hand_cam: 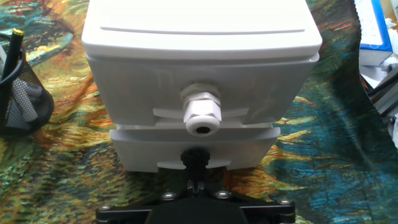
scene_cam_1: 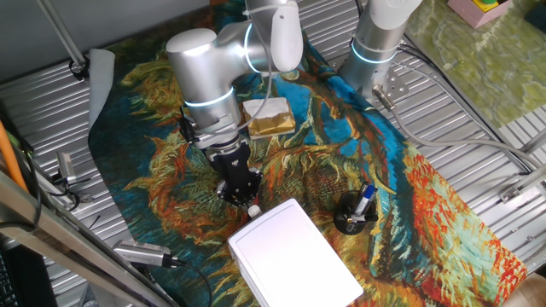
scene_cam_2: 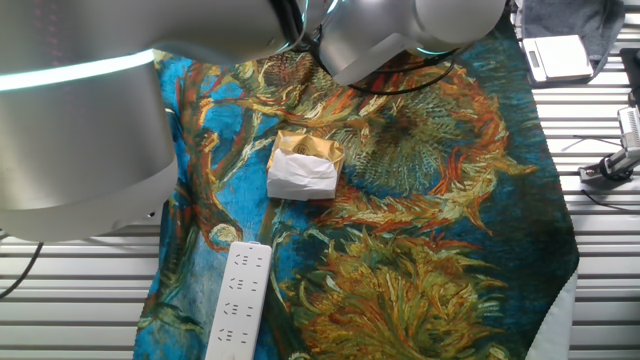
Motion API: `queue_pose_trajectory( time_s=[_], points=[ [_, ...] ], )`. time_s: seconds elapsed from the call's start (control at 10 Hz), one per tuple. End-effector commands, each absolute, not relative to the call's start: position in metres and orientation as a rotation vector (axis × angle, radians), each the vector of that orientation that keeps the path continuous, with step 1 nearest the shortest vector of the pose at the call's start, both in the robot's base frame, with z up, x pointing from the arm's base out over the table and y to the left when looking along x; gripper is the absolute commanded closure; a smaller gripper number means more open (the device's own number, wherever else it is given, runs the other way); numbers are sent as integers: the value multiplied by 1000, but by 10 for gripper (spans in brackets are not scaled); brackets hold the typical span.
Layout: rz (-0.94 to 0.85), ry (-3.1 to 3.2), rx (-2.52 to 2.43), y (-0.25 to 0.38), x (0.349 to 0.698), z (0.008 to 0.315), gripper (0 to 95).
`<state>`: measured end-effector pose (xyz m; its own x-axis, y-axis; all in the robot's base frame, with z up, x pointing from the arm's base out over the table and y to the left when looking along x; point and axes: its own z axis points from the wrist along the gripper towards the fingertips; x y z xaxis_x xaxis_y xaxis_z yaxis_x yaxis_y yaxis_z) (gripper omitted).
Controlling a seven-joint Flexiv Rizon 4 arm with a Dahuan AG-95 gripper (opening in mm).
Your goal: Grasp the handle and close the drawer
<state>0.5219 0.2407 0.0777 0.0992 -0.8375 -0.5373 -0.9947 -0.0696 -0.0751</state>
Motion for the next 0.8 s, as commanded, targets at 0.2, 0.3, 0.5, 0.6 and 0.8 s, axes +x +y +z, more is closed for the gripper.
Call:
queue_pose_trajectory(
  time_s=[0.2,0.3,0.5,0.6,0.8],
  points=[
    [499,1790,-1962,241,522,77,950],
    [499,1790,-1962,241,522,77,950],
    [499,1790,-1962,241,522,77,950],
    [499,1790,-1962,241,522,77,950],
    [470,1840,-1973,226,517,91,950]
  ],
)
